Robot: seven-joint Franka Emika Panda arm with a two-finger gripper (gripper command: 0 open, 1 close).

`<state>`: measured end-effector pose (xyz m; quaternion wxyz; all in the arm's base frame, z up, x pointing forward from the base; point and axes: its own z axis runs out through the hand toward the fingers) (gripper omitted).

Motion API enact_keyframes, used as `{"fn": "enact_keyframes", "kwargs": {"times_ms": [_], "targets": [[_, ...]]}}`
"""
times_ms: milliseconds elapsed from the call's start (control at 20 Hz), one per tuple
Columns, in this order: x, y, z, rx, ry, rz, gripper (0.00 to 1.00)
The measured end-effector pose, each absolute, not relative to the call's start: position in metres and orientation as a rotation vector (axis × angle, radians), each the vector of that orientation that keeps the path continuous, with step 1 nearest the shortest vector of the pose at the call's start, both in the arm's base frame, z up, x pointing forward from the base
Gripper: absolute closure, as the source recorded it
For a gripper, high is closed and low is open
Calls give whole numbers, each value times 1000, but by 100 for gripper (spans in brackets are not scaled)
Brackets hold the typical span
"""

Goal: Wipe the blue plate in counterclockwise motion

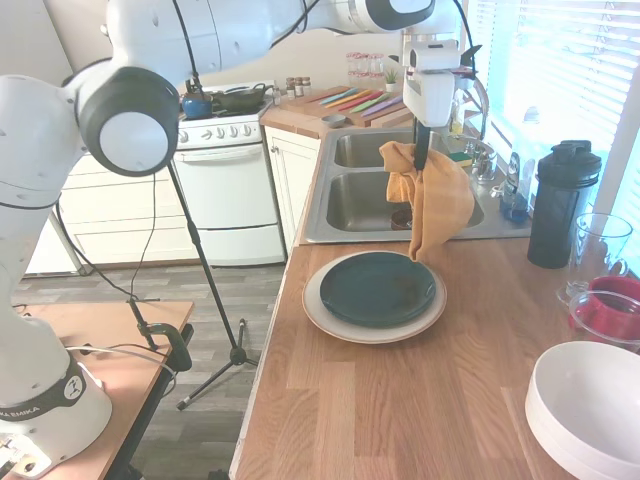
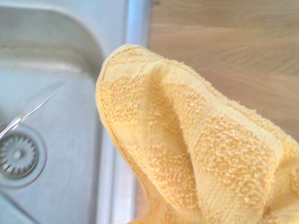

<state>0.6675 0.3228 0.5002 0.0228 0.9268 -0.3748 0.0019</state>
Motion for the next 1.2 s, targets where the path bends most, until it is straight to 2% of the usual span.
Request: {"fn": "enact_keyframes", "kwargs": {"times_ms": [400, 1100, 1150, 1200], "targets": [[696, 311, 446, 2821, -1223, -54, 100], [709, 311, 343, 2730, -1246, -194, 100], [709, 311, 343, 2732, -1246, -193, 0], [709, 312, 343, 2734, -1245, -190, 0]]}}
